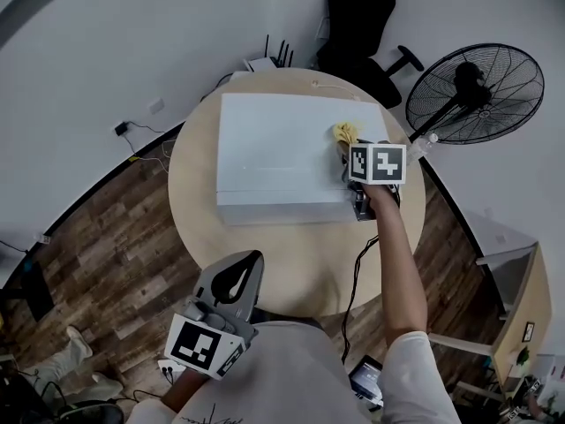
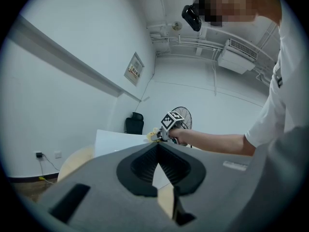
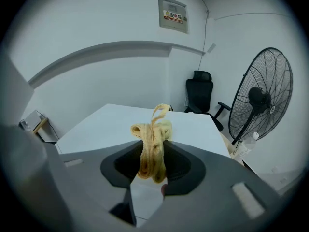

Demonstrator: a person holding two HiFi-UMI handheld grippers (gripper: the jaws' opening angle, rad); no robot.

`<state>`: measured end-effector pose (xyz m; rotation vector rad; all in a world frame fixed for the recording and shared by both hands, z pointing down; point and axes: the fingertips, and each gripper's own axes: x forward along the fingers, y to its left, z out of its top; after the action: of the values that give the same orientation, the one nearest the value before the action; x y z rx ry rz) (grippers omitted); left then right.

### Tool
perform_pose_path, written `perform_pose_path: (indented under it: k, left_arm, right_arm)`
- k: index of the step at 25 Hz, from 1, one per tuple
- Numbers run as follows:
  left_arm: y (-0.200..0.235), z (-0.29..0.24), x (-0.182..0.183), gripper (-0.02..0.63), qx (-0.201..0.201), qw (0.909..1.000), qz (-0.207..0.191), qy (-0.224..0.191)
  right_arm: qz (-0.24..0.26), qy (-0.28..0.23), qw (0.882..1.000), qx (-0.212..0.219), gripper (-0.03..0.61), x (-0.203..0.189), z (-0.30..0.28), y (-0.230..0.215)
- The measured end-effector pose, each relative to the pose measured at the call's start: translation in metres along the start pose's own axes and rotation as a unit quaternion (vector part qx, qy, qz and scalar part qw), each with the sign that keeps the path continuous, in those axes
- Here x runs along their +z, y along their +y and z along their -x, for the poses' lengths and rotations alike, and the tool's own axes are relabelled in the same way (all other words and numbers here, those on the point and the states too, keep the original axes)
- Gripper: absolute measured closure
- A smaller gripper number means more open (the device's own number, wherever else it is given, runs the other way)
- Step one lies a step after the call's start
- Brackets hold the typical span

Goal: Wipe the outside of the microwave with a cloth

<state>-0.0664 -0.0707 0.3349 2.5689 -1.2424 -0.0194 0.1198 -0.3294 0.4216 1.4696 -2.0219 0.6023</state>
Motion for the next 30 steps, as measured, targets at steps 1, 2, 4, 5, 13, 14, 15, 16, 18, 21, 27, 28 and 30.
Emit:
perform_pose_path:
  k: [1,2,4,5,13,14,15,16,18,21,27,28,30]
  left_arm:
    - [0.002,0.001,0.001,0.621,0.0,1.0,-0.001,0.0]
    - [0.004,0.002,0.001,0.621,0.001,1.0,0.0,0.0]
    - [0.008,0.005,0.001,0.621,0.004,1.0,0.001,0.0]
    - [0.011,0.007,0.001,0.621,0.006,1.0,0.002,0.0]
    - [0.023,0.016,0.001,0.621,0.015,0.9999,0.002,-0.003]
    - [0.025,0.017,0.002,0.621,0.018,0.9998,0.002,-0.003]
    - [0.027,0.018,0.002,0.621,0.021,0.9998,0.002,-0.003]
    - [0.029,0.019,0.002,0.621,0.023,0.9997,0.001,-0.003]
    - [0.03,0.021,0.003,0.621,0.024,0.9997,0.001,-0.004]
    - [0.031,0.026,0.003,0.621,0.028,0.9996,0.002,-0.005]
    - [0.034,0.035,0.001,0.621,0.039,0.9992,0.007,-0.012]
    - [0.035,0.037,0.001,0.621,0.041,0.9991,0.008,-0.013]
    - [0.038,0.04,0.002,0.621,0.047,0.9988,0.01,-0.014]
  right_arm:
    - [0.004,0.001,1.0,0.002,0.446,0.001,-0.001,0.006]
    - [0.007,0.001,1.0,0.005,0.446,0.002,-0.002,0.012]
    - [0.01,0.0,1.0,0.012,0.446,0.004,-0.005,0.027]
    - [0.012,0.0,1.0,0.016,0.446,0.005,-0.007,0.034]
    - [0.035,-0.003,0.998,0.046,0.446,0.012,-0.019,0.087]
    - [0.037,-0.003,0.998,0.052,0.446,0.013,-0.02,0.094]
    - [0.039,-0.003,0.998,0.058,0.446,0.014,-0.021,0.102]
    - [0.039,-0.004,0.997,0.065,0.446,0.015,-0.022,0.109]
    - [0.039,-0.005,0.996,0.076,0.446,0.017,-0.024,0.125]
    - [0.04,-0.008,0.995,0.092,0.446,0.019,-0.025,0.148]
    - [0.053,-0.004,0.99,0.134,0.446,0.018,-0.026,0.2]
    - [0.057,-0.001,0.988,0.142,0.446,0.018,-0.026,0.208]
    - [0.063,0.004,0.985,0.159,0.446,0.02,-0.027,0.226]
